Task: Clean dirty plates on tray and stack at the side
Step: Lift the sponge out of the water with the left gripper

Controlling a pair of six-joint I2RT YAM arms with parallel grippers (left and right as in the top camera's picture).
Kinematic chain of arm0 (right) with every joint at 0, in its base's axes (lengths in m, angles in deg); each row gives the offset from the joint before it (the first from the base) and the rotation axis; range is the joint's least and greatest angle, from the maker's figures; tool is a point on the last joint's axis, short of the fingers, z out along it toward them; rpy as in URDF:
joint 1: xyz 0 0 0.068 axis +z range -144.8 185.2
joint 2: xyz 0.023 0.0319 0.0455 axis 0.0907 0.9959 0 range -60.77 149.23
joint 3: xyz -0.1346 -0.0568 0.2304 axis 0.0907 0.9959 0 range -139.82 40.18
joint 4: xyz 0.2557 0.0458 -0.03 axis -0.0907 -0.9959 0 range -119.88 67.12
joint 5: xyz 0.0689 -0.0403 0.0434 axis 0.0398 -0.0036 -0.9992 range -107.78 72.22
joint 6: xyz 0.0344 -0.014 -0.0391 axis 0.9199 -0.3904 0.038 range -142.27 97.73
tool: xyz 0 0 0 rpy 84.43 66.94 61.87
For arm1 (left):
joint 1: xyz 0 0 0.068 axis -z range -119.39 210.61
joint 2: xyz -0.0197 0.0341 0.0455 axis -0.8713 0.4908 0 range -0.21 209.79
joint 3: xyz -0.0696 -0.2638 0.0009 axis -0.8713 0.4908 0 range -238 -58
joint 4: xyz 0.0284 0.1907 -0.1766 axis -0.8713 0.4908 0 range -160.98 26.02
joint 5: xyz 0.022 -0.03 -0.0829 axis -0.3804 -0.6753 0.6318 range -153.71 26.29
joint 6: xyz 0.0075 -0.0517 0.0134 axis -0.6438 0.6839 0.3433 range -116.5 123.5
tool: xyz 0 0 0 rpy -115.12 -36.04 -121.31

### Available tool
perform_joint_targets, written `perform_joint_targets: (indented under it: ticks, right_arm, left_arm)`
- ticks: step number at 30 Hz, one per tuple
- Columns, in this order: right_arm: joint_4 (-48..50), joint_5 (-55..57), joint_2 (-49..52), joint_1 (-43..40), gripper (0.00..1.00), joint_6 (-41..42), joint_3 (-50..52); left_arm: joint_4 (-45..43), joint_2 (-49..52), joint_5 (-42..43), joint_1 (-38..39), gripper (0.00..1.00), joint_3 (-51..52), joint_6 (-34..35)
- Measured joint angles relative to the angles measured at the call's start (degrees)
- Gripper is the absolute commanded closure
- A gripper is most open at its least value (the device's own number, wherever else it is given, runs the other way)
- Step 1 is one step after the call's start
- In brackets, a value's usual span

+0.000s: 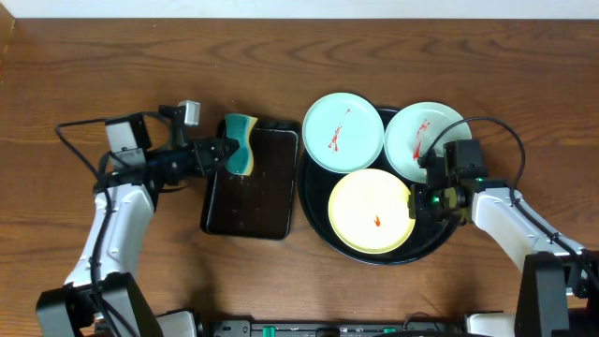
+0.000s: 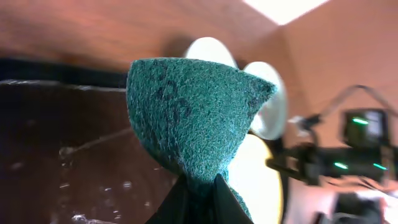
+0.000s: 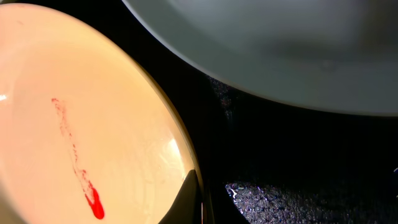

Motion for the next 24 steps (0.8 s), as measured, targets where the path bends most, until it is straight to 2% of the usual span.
perform_joint_targets:
  ticks: [3,8,24]
  right_arm:
    - [0.0,0.0,0.0,0.0,0.99,0.0,0.0]
    - [0.0,0.0,0.0,0.0,0.99,0.0,0.0]
    - [0.0,0.0,0.0,0.0,0.99,0.0,0.0]
  left_arm:
    - [0.0,0.0,5.5,-1.5,0.93,0.0,-0.9]
    - [0.1,0.0,9.5,-2.5,0.93,0.0,-1.4]
    - [0.1,0.0,11.3,-2.5,0.93,0.0,-1.5]
